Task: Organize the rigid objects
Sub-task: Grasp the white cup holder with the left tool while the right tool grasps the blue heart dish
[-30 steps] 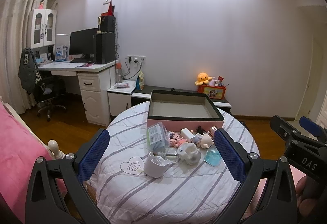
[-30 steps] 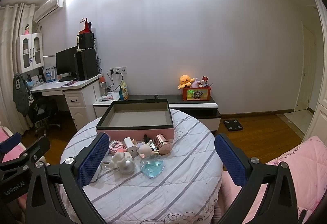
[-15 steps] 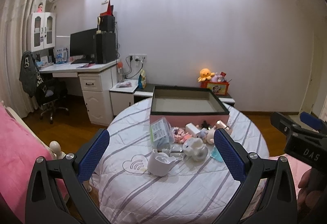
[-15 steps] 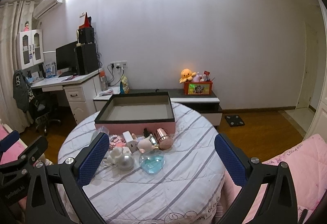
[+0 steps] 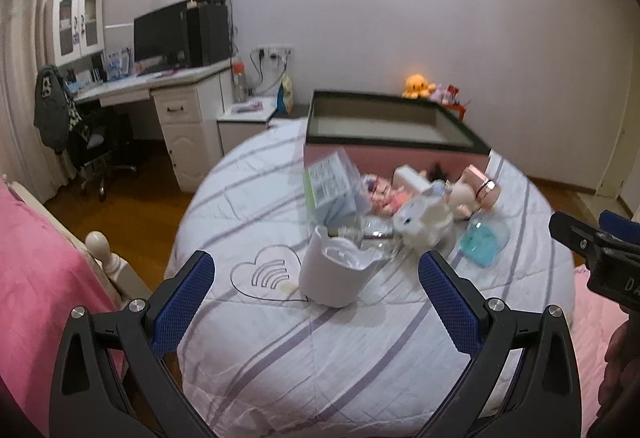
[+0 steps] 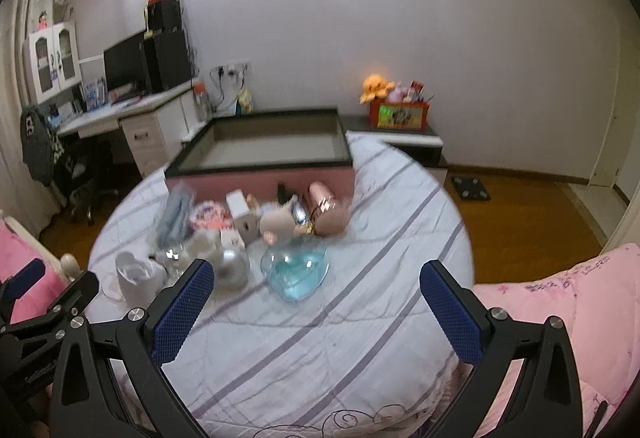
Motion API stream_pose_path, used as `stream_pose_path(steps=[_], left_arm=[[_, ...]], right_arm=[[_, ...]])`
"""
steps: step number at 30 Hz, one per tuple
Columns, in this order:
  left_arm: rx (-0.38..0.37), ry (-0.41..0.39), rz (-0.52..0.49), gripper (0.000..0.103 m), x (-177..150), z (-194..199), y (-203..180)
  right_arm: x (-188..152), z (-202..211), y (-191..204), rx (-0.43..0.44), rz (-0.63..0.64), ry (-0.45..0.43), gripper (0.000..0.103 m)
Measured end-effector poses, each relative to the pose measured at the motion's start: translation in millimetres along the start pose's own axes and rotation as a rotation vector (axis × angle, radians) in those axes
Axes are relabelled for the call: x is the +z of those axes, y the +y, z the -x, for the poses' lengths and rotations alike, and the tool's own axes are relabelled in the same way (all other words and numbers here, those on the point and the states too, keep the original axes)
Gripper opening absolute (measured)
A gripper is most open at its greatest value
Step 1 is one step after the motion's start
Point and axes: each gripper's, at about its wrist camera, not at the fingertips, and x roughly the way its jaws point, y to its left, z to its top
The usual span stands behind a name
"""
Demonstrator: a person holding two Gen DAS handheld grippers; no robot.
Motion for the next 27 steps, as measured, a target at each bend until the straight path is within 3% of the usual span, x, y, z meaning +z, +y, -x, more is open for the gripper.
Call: stream_pose_path(steps=[9, 18, 20, 23, 27], left_arm=[[-0.005, 0.096, -0.016, 0.103, -8, -54, 3], [-0.028, 0.143, -0.025, 0.1, -4, -87, 10], [-0.054, 0.163, -0.018, 0.084, -3, -92, 13], [-0.111, 0.205, 0.007, 0.059, -4, -101, 17], [-0.113, 0.201, -0.004, 0.053, -4, -98, 15]], right_arm=[[-9, -64, -3, 0.0, 0.007, 0.144, 0.103], [-10, -114, 7, 0.003, 0.056, 0.231, 0.103], [-10, -121, 7, 0.022, 0.058, 0.238, 0.102], [-12, -130, 10, 0.038, 0.087, 0.257, 0.092], [-12, -127, 10, 0.06, 0.095, 0.246, 0.07]])
